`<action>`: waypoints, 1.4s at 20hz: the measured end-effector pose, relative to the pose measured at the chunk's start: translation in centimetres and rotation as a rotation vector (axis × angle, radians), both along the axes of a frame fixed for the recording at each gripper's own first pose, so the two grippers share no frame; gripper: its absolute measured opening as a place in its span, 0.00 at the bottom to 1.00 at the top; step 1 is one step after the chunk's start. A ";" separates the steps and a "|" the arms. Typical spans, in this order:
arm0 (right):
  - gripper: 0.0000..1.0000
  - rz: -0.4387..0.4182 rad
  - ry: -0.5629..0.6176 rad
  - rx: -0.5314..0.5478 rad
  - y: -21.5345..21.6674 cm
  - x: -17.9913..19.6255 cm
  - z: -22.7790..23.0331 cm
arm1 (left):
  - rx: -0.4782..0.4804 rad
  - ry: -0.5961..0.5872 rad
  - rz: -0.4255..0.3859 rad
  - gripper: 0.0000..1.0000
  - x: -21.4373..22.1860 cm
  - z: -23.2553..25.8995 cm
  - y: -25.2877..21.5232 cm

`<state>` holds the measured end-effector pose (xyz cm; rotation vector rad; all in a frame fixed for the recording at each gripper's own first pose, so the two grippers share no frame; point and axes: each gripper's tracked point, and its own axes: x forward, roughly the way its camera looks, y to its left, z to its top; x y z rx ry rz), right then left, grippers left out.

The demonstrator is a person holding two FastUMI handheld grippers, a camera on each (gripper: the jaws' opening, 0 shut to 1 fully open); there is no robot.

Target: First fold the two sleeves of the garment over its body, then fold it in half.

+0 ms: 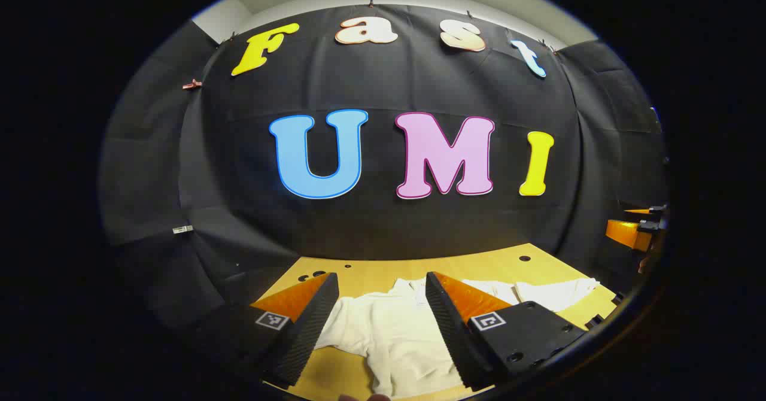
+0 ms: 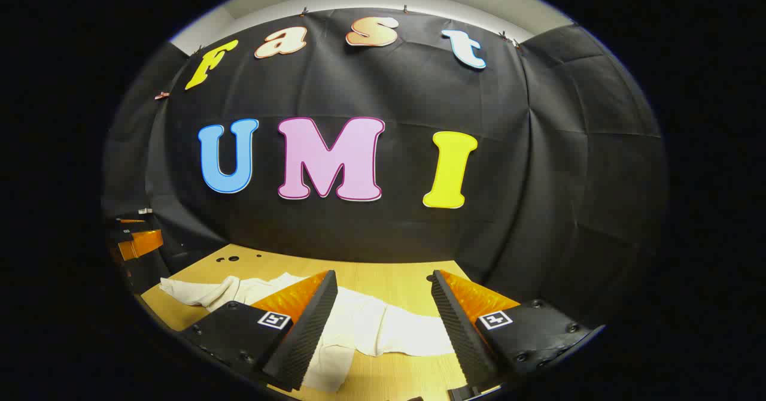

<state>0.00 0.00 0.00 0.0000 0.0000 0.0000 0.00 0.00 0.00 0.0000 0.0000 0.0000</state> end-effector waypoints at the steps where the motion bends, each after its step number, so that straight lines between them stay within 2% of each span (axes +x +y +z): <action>1: 0.97 -0.006 0.003 0.001 -0.3 0.1 -0.2 | 0.001 0.001 -0.007 0.94 0.3 0.0 -0.3; 11: 0.97 -0.010 0.032 0.010 -1.5 0.8 -1.4 | 0.010 0.027 -0.061 0.94 1.6 -0.4 -2.5; 18: 0.97 -0.029 0.057 0.013 -2.9 1.1 -2.4 | 0.006 0.050 -0.066 0.94 2.0 -1.3 -2.8; 23: 0.97 -0.100 0.152 -0.002 -8.0 2.9 -5.9 | 0.016 0.093 -0.067 0.94 1.8 -2.5 -3.5; 28: 0.98 -0.183 0.275 -0.010 -15.6 6.1 -11.4 | 0.008 0.173 -0.085 0.94 1.4 -5.0 -5.6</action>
